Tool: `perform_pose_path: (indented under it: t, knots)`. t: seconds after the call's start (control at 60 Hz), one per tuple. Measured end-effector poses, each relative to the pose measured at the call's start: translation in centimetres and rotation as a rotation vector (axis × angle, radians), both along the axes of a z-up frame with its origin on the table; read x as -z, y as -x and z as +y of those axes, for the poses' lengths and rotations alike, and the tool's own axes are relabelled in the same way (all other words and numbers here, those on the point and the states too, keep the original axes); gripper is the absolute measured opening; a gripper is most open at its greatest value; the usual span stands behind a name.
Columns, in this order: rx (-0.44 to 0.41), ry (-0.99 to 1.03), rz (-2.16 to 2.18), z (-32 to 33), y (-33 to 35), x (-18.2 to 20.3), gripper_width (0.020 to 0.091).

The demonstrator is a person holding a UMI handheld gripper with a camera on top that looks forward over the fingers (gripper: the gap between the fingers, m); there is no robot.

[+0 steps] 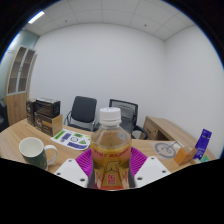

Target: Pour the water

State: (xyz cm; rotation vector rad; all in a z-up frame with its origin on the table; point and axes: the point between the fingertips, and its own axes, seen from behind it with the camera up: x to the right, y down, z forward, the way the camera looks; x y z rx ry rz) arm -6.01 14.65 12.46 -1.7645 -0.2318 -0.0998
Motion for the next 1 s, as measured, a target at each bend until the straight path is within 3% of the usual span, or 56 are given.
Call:
perform_pose_path:
  t: [0.15,0.5,0.633,0.75,0.883,1.0]
  knots:
    - [-0.071,0.070,0.154,-0.1,0.9,4.5,0.0474]
    - [-0.105,0.037,0.225,0.0,0.2,4.4,0.0502]
    - [-0.110,0.092,0.227,-0.2,0.3,4.8,0.0601]
    - [-0.098,0.193,0.232,-1.7,-0.4,5.4,0.0852]
    - [-0.114,0.197,0.246,-5.1,-0.5,3.7,0.0836]
    - [-0.065,0.209,0.223,-8.9,-1.7,1.8,0.0839]
